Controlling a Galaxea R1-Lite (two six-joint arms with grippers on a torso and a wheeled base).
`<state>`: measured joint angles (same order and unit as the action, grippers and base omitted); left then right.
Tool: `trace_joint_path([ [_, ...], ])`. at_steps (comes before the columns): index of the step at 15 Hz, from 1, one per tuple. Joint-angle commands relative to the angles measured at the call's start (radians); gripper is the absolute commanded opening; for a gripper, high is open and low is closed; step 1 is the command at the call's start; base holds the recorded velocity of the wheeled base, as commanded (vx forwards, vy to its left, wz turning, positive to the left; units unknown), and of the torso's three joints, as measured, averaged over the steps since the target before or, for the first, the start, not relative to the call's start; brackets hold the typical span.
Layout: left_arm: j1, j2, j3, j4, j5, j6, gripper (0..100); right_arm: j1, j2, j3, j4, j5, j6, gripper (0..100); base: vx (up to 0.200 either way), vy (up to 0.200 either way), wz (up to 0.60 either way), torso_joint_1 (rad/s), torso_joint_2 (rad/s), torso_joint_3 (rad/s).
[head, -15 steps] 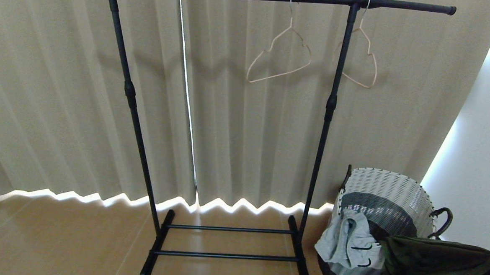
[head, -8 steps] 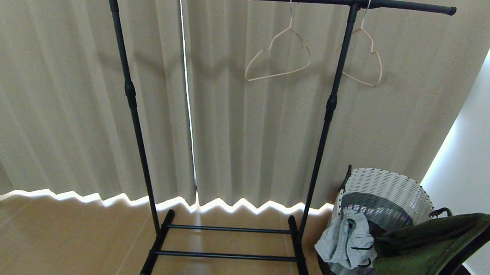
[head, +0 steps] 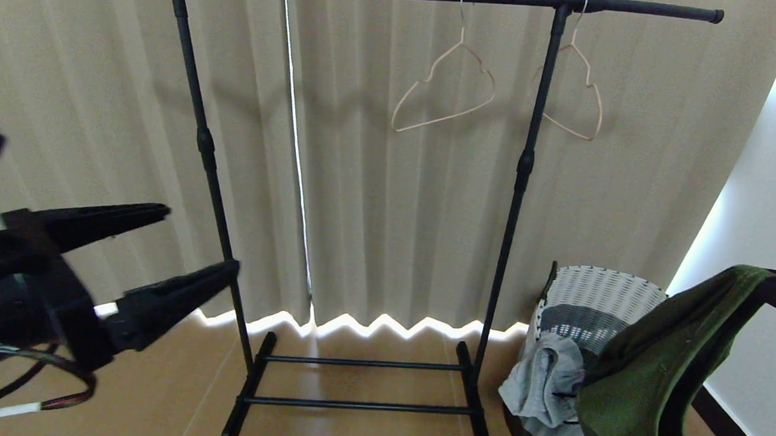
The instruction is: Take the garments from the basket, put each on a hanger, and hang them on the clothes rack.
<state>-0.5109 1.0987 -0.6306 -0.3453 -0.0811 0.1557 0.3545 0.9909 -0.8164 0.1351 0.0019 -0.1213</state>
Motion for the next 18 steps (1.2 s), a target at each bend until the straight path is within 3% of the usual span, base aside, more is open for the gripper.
trace_joint_path([
  [1,-0.207,0.251,-0.104,-0.024,0.073,-0.039,100,0.018,0.032,-0.035,0.0,0.001,0.002,0,0.0,0.0,0.0,0.0,0.0,0.0],
  [3,-0.319,0.371,-0.169,-0.05,0.084,-0.131,100,0.04,0.052,-0.067,0.0,0.001,0.02,0,0.0,0.0,0.0,0.0,0.0,0.0],
  [6,-0.452,0.518,-0.21,-0.165,0.124,-0.228,100,0.052,0.074,-0.073,-0.019,0.004,0.031,0,0.0,0.0,0.0,0.0,0.0,0.0],
  [8,-0.505,0.586,-0.215,-0.224,0.127,-0.26,100,0.095,0.101,-0.075,-0.091,0.003,0.066,0,0.0,0.0,0.0,0.0,0.0,0.0],
  [11,-0.56,0.664,-0.268,-0.236,0.147,-0.282,100,0.126,0.143,-0.079,-0.175,0.003,0.069,0,0.0,0.0,0.0,0.0,0.0,0.0],
  [12,-0.587,0.71,-0.322,-0.236,0.181,-0.323,100,0.144,0.144,-0.084,-0.186,0.003,0.069,0,0.0,0.0,0.0,0.0,0.0,0.0],
  [16,-0.637,0.859,-0.491,-0.236,0.236,-0.42,100,0.147,0.143,-0.09,-0.186,0.004,0.071,0,0.0,0.0,0.0,0.0,0.0,0.0],
  [18,-0.64,0.895,-0.523,-0.236,0.245,-0.423,100,0.147,0.143,-0.09,-0.187,0.004,0.071,0,0.0,0.0,0.0,0.0,0.0,0.0],
])
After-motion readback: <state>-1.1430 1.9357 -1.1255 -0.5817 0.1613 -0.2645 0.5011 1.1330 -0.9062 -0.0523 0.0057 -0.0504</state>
